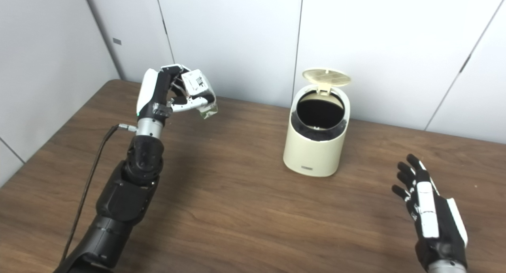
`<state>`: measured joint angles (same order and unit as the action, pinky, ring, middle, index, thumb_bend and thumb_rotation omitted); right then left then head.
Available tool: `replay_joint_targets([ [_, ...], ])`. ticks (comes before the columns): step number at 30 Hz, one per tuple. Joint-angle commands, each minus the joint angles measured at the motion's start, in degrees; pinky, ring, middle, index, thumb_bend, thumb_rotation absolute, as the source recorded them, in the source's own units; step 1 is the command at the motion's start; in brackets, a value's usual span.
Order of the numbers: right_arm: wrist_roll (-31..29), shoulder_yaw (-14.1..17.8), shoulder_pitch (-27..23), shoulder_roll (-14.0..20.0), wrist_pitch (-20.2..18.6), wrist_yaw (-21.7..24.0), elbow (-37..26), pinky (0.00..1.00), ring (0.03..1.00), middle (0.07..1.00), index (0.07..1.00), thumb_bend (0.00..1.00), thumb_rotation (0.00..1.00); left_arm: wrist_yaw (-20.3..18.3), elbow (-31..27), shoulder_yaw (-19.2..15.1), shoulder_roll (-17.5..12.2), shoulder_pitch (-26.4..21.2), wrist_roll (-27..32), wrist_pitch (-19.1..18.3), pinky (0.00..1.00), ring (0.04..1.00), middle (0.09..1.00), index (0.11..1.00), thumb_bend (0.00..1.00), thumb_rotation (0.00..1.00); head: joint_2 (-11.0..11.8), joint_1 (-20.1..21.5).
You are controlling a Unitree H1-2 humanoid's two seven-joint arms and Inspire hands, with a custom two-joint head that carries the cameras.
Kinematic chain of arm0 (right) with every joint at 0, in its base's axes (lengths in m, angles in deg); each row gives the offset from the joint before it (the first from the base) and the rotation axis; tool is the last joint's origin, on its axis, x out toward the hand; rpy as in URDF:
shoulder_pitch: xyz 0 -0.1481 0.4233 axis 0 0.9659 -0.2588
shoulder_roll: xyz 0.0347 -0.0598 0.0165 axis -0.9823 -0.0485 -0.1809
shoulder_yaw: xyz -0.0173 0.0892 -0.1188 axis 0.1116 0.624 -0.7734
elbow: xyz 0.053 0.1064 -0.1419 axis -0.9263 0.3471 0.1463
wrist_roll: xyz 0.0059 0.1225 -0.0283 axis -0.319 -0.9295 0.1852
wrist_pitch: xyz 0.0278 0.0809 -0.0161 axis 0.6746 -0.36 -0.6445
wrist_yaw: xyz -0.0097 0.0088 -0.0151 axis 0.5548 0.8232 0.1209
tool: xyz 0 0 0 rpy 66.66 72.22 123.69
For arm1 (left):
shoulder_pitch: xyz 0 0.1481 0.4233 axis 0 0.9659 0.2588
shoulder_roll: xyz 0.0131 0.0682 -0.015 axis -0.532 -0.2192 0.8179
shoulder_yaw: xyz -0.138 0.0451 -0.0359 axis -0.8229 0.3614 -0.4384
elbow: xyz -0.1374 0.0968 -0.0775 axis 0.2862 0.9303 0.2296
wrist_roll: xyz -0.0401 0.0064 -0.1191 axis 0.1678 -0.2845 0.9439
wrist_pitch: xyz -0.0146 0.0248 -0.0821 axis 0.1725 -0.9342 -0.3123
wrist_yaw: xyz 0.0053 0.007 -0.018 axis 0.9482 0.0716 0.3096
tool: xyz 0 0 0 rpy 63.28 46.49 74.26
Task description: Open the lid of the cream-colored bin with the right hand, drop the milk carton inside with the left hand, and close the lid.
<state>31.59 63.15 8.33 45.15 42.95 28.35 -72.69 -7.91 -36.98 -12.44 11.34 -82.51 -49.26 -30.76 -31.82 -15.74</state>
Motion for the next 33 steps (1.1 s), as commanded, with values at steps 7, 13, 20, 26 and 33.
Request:
replay_joint_targets([
  [7, 0.2, 0.7, -0.1, -0.1, 5.5, -1.1, 0.6, 0.85, 0.908, 0.901, 0.933, 0.45, 1.00, -4.5, -11.5, 2.0, 1.6, -2.7, -0.9, -1.8, 0.35, 0.451, 0.508, 0.478, 0.48, 0.00, 0.2, 4.0],
  [13, 1.1, 0.6, 1.1, -0.1, 8.7, -1.8, 2.8, 0.84, 0.900, 0.893, 0.912, 0.45, 1.00, -6.1, -14.6, 3.7, 2.0, -3.8, -3.6, -1.3, 0.33, 0.436, 0.509, 0.485, 0.48, 0.00, 0.2, 6.8],
  [20, 2.1, 0.0, 2.3, -1.6, 9.7, -2.8, 3.4, 0.88, 0.907, 0.893, 0.910, 0.48, 1.00, -8.6, -18.0, 4.4, 2.4, -4.1, -4.2, -1.5, 0.30, 0.410, 0.509, 0.492, 0.47, 0.00, 0.4, 10.1],
  [26, 3.0, -0.7, 2.2, -2.9, 10.6, -3.5, 4.1, 0.86, 0.907, 0.887, 0.899, 0.48, 0.98, -9.7, -19.5, 5.0, 3.9, -5.1, -4.6, -1.5, 0.30, 0.413, 0.516, 0.490, 0.47, 0.00, 0.7, 12.1],
  [33, 2.7, -0.9, 2.0, -2.8, 11.4, -3.2, 4.6, 0.85, 0.910, 0.892, 0.910, 0.46, 0.98, -10.0, -18.8, 6.2, 5.8, -6.1, -4.8, 0.6, 0.31, 0.409, 0.512, 0.494, 0.47, 0.00, 0.7, 13.5],
])
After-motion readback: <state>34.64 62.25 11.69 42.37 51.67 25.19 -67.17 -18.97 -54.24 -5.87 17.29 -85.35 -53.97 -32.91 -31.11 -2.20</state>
